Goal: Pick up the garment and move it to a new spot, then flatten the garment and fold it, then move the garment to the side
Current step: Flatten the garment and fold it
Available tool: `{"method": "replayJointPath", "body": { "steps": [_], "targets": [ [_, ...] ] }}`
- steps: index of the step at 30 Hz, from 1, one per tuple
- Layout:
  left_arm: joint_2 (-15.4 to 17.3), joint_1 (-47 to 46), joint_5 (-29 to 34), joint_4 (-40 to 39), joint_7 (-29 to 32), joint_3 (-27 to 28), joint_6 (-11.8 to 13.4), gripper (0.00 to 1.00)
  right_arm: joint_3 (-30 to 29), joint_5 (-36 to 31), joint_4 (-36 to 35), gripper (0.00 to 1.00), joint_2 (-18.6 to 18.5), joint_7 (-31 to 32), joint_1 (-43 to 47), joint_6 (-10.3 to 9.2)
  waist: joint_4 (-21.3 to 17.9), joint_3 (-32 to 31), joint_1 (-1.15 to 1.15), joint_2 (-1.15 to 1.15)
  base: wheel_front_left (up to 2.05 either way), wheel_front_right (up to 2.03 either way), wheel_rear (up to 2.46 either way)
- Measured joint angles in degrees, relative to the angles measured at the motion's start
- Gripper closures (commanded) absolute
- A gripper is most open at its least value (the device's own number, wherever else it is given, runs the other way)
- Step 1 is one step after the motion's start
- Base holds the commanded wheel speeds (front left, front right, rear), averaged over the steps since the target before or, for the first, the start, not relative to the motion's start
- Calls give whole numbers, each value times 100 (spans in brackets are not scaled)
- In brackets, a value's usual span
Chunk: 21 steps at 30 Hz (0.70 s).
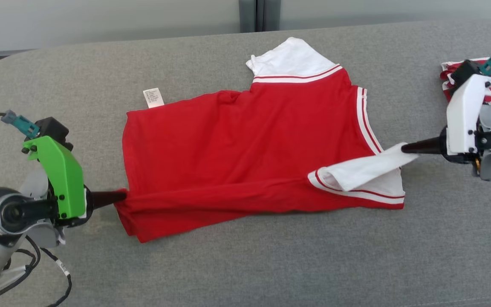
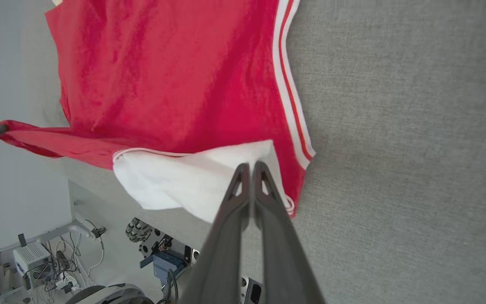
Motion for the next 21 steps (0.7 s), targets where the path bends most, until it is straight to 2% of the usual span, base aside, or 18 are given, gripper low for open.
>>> {"method": "replayJointPath", "body": {
  "steps": [4,11,12,13,14,15,16,21],
  "targets": [
    [-263,-177,98,523,-90,3,-119,100,-26,-193,790,100,577,-59,-375,1,25,162,0,0,0,0,0],
    [-647,-309,154,1154,-241,-9,-421,100,-69,-515,1521,100,1158,-445,-700,1,66,337,0,0,0,0,0],
    [-689,-327,177,1245,-268,-11,-458,100,-69,-564,1571,80,1212,-520,-723,1,72,342,0,0,0,0,0],
    [-722,-344,215,1323,-336,-5,-494,75,-79,-604,1606,57,1251,-624,-726,1,76,342,0,0,0,0,0],
    [-758,-360,226,1407,-386,0,-531,58,-105,-626,1639,41,1292,-757,-727,1,79,337,0,0,0,0,0],
    [-792,-371,234,1463,-401,0,-561,4,-125,-650,1663,0,1322,-860,-727,1,81,329,0,0,0,0,0],
    [-836,-373,235,1528,-442,1,-598,0,-138,-679,1684,0,1351,-1000,-726,1,83,313,0,0,0,0,0],
    [-893,-383,492,1634,-994,65,-777,0,-280,-864,1437,0,1399,-2136,-680,0,94,177,0,0,0,0,0]
  ]
}}
